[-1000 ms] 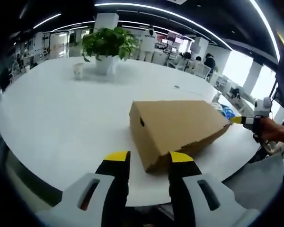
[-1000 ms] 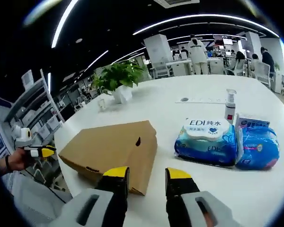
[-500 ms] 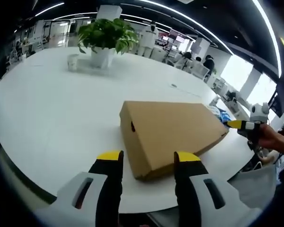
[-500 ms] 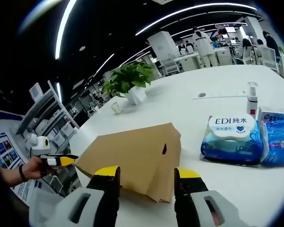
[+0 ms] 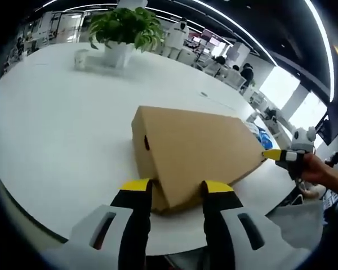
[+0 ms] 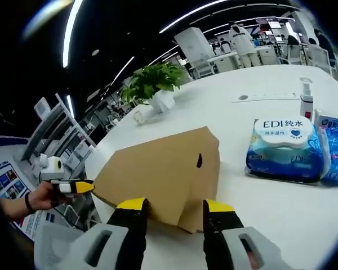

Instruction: Operate the shoe box by opening the lid, removing the specified soft item, and placing it in the target area until the item is outside and the box remains undamaged.

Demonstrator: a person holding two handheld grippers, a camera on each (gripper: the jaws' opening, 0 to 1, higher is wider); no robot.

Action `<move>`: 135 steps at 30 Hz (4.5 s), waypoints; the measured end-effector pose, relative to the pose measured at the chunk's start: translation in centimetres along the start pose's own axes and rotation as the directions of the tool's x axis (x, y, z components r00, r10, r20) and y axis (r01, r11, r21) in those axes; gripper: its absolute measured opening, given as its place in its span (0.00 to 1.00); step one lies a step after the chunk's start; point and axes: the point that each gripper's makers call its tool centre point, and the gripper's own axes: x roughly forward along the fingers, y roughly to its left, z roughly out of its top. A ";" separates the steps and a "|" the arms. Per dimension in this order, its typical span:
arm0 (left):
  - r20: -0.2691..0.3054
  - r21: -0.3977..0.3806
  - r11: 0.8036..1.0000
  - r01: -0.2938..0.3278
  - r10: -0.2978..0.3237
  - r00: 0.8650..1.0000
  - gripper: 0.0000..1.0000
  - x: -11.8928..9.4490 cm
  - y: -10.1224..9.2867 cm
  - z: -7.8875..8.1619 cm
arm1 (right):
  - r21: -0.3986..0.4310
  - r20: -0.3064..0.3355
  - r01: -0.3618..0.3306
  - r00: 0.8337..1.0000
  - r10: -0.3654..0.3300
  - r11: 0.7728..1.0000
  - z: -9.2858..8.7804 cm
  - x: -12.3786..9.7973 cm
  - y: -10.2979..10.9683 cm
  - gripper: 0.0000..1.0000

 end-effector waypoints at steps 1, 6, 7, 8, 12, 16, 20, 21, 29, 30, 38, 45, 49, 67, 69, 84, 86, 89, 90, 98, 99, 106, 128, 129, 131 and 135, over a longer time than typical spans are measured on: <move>-0.003 0.000 1.000 0.000 0.000 1.000 0.35 0.0 0.1 -0.1 | 0.003 -0.002 -0.001 1.000 0.001 1.000 0.0 0.2 -0.2 0.35; -0.015 -0.005 1.000 0.002 -0.002 1.000 0.35 0.4 0.4 -0.5 | 0.015 -0.009 0.002 1.000 -0.002 1.000 -0.4 0.6 -0.8 0.34; -0.019 -0.006 1.000 0.002 -0.002 1.000 0.35 0.6 0.5 -0.6 | 0.018 -0.011 0.003 1.000 -0.002 1.000 -0.5 0.7 -0.9 0.34; -0.015 -0.016 1.000 0.006 -0.006 1.000 0.35 0.5 0.5 -0.6 | 0.032 -0.003 0.000 1.000 0.000 0.999 -0.5 0.8 -1.2 0.34; -0.016 -0.010 1.000 0.012 -0.012 1.000 0.35 0.7 0.5 -0.3 | 0.029 0.013 0.002 1.000 -0.002 1.000 -0.5 0.8 -1.0 0.34; -0.019 -0.003 1.000 0.013 -0.013 1.000 0.35 1.2 0.7 0.3 | 0.031 0.016 0.007 1.000 -0.008 0.999 -0.2 1.0 -1.1 0.34; -0.027 0.019 1.000 0.017 -0.016 1.000 0.34 2.1 0.9 1.4 | 0.034 0.018 0.020 1.000 -0.021 0.999 0.6 1.6 -1.5 0.34; -0.029 0.024 1.000 0.017 -0.016 0.999 0.34 2.3 0.9 1.6 | 0.036 0.020 0.026 0.999 -0.026 0.999 0.8 1.8 -1.6 0.34; -0.036 0.072 0.997 0.021 -0.018 0.999 0.33 4.9 1.1 4.5 | 0.045 0.033 0.059 0.998 -0.061 0.997 2.3 2.7 -2.7 0.34; -0.038 0.071 0.997 0.023 -0.020 0.999 0.33 5.2 1.2 4.8 | 0.046 0.035 0.064 0.997 -0.065 0.997 2.5 2.8 -2.8 0.34; -0.048 0.096 0.995 0.038 -0.033 0.998 0.33 8.2 1.0 7.7 | 0.041 0.051 0.105 0.993 -0.107 0.994 4.9 3.9 -4.7 0.33; -0.055 0.124 0.991 0.047 -0.041 0.998 0.34 11.0 0.7 10.2 | 0.065 0.068 0.137 0.988 -0.141 0.988 6.7 4.6 -6.2 0.33; -0.057 0.138 0.989 0.054 -0.047 0.997 0.33 11.9 -0.1 11.0 | 0.068 0.075 0.152 0.985 -0.157 0.986 7.6 4.7 -7.1 0.33; -0.061 0.182 0.981 0.067 -0.057 0.997 0.33 13.8 -1.0 12.9 | 0.092 0.082 0.181 0.979 -0.189 0.979 9.0 5.1 -8.5 0.33; -0.063 0.182 0.981 0.069 -0.059 0.996 0.33 13.8 -0.9 12.9 | 0.096 0.083 0.182 0.978 -0.190 0.979 9.0 5.1 -8.5 0.33; -0.005 0.193 0.979 0.058 -0.058 0.998 0.40 11.5 -1.4 13.4 | 0.040 0.143 0.196 0.969 -0.200 0.980 8.6 1.5 -9.3 0.41; 0.007 0.211 0.976 0.059 -0.062 0.998 0.41 10.8 -1.9 13.0 | 0.031 0.154 0.210 0.965 -0.212 0.977 7.9 -0.4 -9.4 0.43; 0.014 0.217 0.973 0.075 -0.080 0.997 0.46 9.7 -2.8 11.9 | 0.100 0.219 0.184 0.955 -0.202 0.978 7.3 -2.9 -9.4 0.49; 0.021 0.220 0.972 0.080 -0.086 0.996 0.47 9.4 -3.2 11.6 | 0.096 0.225 0.204 0.949 -0.220 0.974 6.7 -4.2 -9.5 0.50; 0.057 0.302 0.947 0.110 -0.133 0.989 0.50 6.1 -7.3 8.1 | 0.043 0.288 0.274 0.917 -0.275 0.961 3.0 -12.1 -9.0 0.53; 0.054 0.304 0.946 0.113 -0.135 0.989 0.50 5.8 -7.6 7.8 | 0.036 0.292 0.281 0.915 -0.279 0.959 2.7 -12.8 -9.1 0.54; 0.083 0.347 0.930 0.118 -0.156 0.984 0.52 3.3 -10.2 6.3 | -0.014 0.336 0.341 0.887 -0.317 0.940 1.9 -17.6 -8.3 0.59; 0.084 0.377 0.921 0.098 -0.139 0.987 0.58 2.2 -11.3 3.4 | 0.025 0.407 0.397 0.834 -0.372 0.918 0.8 -20.6 -9.3 0.62; 0.083 0.378 0.920 0.098 -0.140 0.987 0.58 2.1 -11.3 3.3 | 0.026 0.404 0.397 0.835 -0.373 0.917 0.6 -20.6 -9.1 0.62; 0.087 0.376 0.921 0.099 -0.142 0.986 0.58 2.0 -11.3 3.3 | 0.025 0.401 0.398 0.837 -0.373 0.917 0.5 -20.6 -9.0 0.62; 0.096 0.378 0.921 0.093 -0.139 0.986 0.59 1.9 -11.1 3.5 | 0.021 0.405 0.403 0.833 -0.376 0.915 0.8 -20.8 -8.9 0.62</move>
